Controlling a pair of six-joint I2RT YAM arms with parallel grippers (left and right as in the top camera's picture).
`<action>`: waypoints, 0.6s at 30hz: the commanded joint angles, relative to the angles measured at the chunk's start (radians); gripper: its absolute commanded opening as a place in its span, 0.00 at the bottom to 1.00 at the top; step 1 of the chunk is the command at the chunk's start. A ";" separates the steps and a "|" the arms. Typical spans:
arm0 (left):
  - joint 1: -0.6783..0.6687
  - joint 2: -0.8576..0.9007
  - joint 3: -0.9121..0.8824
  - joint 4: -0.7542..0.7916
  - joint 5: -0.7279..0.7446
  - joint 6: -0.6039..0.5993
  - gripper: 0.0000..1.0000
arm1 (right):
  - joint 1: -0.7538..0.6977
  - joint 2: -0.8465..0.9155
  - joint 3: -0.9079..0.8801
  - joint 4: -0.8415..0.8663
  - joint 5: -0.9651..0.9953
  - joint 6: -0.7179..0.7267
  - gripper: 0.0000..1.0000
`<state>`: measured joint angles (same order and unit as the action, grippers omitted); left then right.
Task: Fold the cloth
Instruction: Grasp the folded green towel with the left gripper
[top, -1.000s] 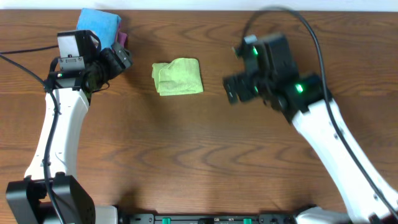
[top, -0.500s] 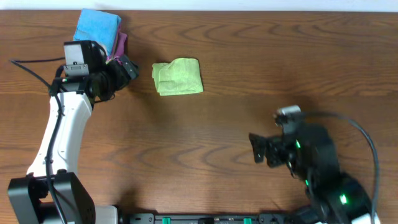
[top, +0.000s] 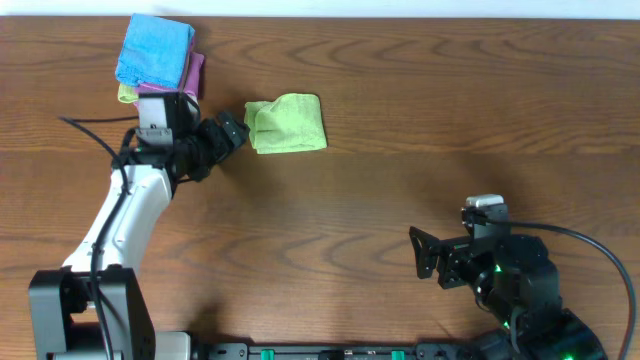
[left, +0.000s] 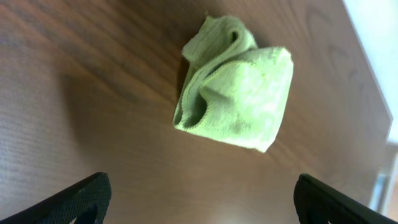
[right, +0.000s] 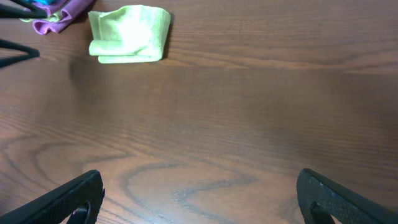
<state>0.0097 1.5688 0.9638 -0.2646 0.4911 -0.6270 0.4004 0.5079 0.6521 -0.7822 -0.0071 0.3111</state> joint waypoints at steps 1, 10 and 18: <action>-0.005 0.021 -0.062 0.074 0.028 -0.113 0.95 | -0.007 -0.004 -0.009 -0.001 0.006 0.018 0.99; -0.088 0.150 -0.092 0.233 0.042 -0.193 0.95 | -0.007 -0.004 -0.009 -0.001 0.006 0.018 0.99; -0.122 0.214 -0.092 0.340 0.030 -0.240 0.95 | -0.007 -0.004 -0.009 -0.001 0.006 0.018 0.99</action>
<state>-0.1051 1.7576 0.8742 0.0586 0.5243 -0.8368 0.4004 0.5083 0.6514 -0.7830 -0.0071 0.3115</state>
